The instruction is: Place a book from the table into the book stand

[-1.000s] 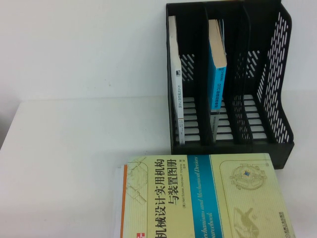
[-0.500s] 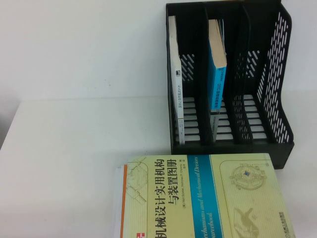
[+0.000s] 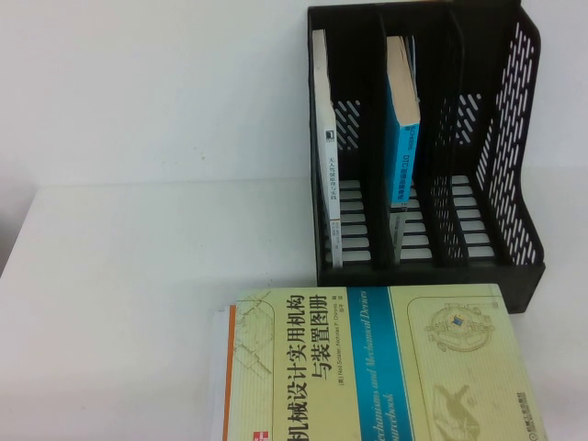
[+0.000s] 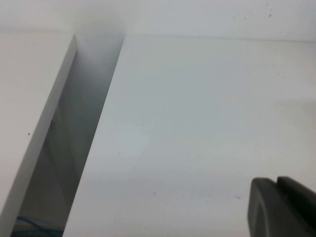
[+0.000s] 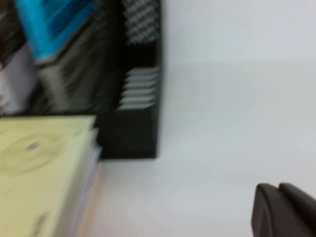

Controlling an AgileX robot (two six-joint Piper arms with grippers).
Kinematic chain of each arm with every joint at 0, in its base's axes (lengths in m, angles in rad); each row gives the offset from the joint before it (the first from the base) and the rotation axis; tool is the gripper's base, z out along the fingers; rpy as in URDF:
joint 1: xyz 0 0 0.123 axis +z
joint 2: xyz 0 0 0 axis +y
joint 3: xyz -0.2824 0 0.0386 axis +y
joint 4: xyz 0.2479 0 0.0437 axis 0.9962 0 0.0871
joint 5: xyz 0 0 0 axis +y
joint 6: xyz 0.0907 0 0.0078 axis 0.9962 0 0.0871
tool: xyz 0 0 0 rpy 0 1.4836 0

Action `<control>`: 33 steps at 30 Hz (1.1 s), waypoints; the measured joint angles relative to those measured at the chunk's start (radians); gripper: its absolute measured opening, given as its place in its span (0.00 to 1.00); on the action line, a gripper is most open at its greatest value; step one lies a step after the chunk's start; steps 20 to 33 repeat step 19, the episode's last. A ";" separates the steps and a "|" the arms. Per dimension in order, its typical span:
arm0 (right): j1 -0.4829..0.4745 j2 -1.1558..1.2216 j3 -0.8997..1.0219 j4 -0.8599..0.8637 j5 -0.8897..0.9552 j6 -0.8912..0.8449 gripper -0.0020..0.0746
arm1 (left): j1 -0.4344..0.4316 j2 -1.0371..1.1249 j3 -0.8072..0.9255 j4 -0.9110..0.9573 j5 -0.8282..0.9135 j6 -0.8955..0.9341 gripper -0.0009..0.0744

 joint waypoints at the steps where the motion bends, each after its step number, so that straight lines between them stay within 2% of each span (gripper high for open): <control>1: -0.043 -0.023 0.033 0.002 -0.038 -0.002 0.02 | 0.000 0.000 0.000 0.000 0.000 0.000 0.01; 5: -0.171 -0.087 0.169 0.008 -0.165 -0.041 0.02 | 0.000 0.000 0.000 0.000 0.000 0.000 0.01; 9: -0.235 -0.092 0.268 0.075 -0.186 -0.050 0.02 | 0.000 -0.002 0.000 0.000 0.000 0.000 0.01; 16: -0.243 -0.092 0.272 0.108 -0.199 -0.167 0.02 | 0.000 -0.002 0.000 0.000 0.000 0.000 0.01; 33: -0.243 -0.092 0.272 0.111 -0.199 -0.168 0.02 | 0.000 -0.002 0.000 0.000 0.000 0.000 0.01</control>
